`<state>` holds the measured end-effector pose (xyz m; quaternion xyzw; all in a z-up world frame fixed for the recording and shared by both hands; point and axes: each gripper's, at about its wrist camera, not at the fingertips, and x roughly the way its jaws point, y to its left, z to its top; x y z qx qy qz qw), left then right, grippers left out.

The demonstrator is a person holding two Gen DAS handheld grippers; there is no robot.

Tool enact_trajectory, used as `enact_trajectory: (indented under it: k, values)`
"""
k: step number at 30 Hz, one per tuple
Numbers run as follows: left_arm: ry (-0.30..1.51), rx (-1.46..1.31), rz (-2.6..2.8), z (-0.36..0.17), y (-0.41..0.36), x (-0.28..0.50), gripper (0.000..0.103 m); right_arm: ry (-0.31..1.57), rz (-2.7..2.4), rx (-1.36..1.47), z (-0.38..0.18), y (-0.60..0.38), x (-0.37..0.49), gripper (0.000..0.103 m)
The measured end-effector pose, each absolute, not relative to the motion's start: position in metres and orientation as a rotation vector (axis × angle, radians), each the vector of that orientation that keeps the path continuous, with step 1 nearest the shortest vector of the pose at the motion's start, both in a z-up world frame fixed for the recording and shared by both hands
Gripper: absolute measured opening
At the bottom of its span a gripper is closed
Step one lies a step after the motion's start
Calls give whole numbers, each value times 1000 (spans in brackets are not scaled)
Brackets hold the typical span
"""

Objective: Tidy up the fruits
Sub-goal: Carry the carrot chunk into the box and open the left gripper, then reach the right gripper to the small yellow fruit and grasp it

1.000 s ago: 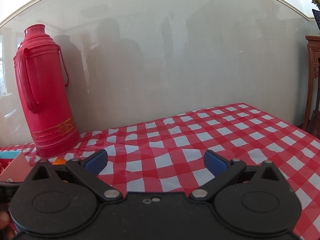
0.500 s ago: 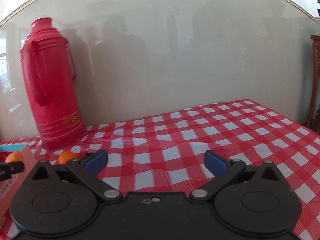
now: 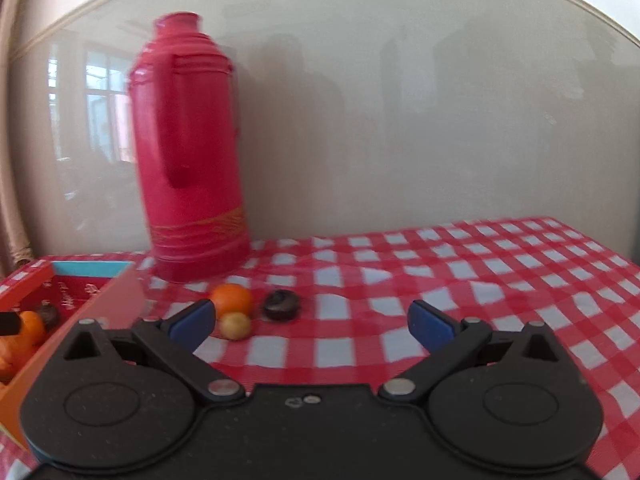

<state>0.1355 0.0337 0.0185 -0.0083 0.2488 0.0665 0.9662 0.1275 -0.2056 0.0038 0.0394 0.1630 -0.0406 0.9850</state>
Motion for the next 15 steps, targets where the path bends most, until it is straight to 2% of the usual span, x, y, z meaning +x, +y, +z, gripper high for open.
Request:
enact_trajectory:
  k: [1,6,15]
  values:
    - [481,-16,146,20,39,130,99,316,-69,69,5,-201,126,97]
    - [441,-20,160,21,56,111,103,292,1,9,6,-187,121,97]
    - [398,-1,209,22,72,107,103,358,27,-46,-1,-179,134,97]
